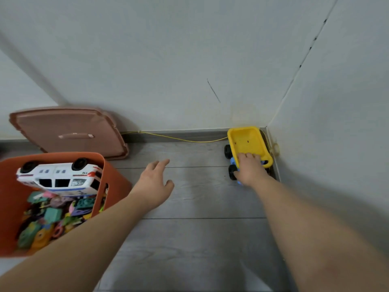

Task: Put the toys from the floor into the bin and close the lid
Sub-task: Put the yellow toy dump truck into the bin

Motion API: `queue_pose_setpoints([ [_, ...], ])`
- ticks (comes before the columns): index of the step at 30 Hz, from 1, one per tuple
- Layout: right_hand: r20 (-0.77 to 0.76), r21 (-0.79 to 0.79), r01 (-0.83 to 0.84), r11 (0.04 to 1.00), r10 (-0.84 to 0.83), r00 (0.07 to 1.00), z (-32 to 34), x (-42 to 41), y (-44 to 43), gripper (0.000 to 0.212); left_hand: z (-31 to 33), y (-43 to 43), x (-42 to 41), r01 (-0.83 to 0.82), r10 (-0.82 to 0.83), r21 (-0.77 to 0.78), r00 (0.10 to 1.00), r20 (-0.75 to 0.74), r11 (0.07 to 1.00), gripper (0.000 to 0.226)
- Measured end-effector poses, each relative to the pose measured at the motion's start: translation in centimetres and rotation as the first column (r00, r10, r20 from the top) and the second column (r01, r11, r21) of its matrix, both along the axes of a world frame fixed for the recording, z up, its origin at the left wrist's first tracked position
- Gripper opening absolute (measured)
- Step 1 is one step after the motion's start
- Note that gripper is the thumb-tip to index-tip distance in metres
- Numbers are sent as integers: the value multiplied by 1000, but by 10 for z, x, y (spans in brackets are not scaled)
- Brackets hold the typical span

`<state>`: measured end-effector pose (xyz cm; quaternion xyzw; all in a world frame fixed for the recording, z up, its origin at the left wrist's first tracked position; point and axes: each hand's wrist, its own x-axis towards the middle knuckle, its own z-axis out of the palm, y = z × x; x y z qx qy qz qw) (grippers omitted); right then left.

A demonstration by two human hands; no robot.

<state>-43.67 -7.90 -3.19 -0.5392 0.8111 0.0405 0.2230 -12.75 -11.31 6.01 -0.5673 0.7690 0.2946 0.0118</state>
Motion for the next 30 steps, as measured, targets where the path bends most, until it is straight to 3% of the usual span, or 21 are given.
queue_pose_setpoints([
  [5, 22, 28, -96, 995, 95, 995, -4, 10, 14, 44, -2, 0, -2, 8, -9, 15, 1000, 17, 1000, 69],
  [9, 35, -14, -153, 988, 154, 988, 8, 25, 15, 42, 1, 2, 2, 16, -16, 24, 1000, 14, 1000, 66],
  [15, 58, -209, -303, 930, 321, 945, 49, 58, 0, 43, 22, -6, 19, -4, 4, -5, 1000, -7, 1000, 65],
  [20, 23, -367, -473, 801, 517, 856, 88, 104, -13, 36, 51, -23, 44, -139, 129, -67, 982, -136, 988, 62],
  [24, -34, -511, -572, 641, 650, 759, 112, 151, -19, 34, 78, -42, 78, -310, 272, -97, 919, -287, 946, 56],
  [27, -66, -573, -605, 553, 705, 706, 135, 185, -26, 34, 98, -53, 105, -360, 323, -46, 880, -347, 932, 54],
  [30, -75, -604, -625, 494, 745, 662, 158, 223, -33, 32, 119, -63, 145, -381, 391, 116, 808, -441, 917, 47],
])
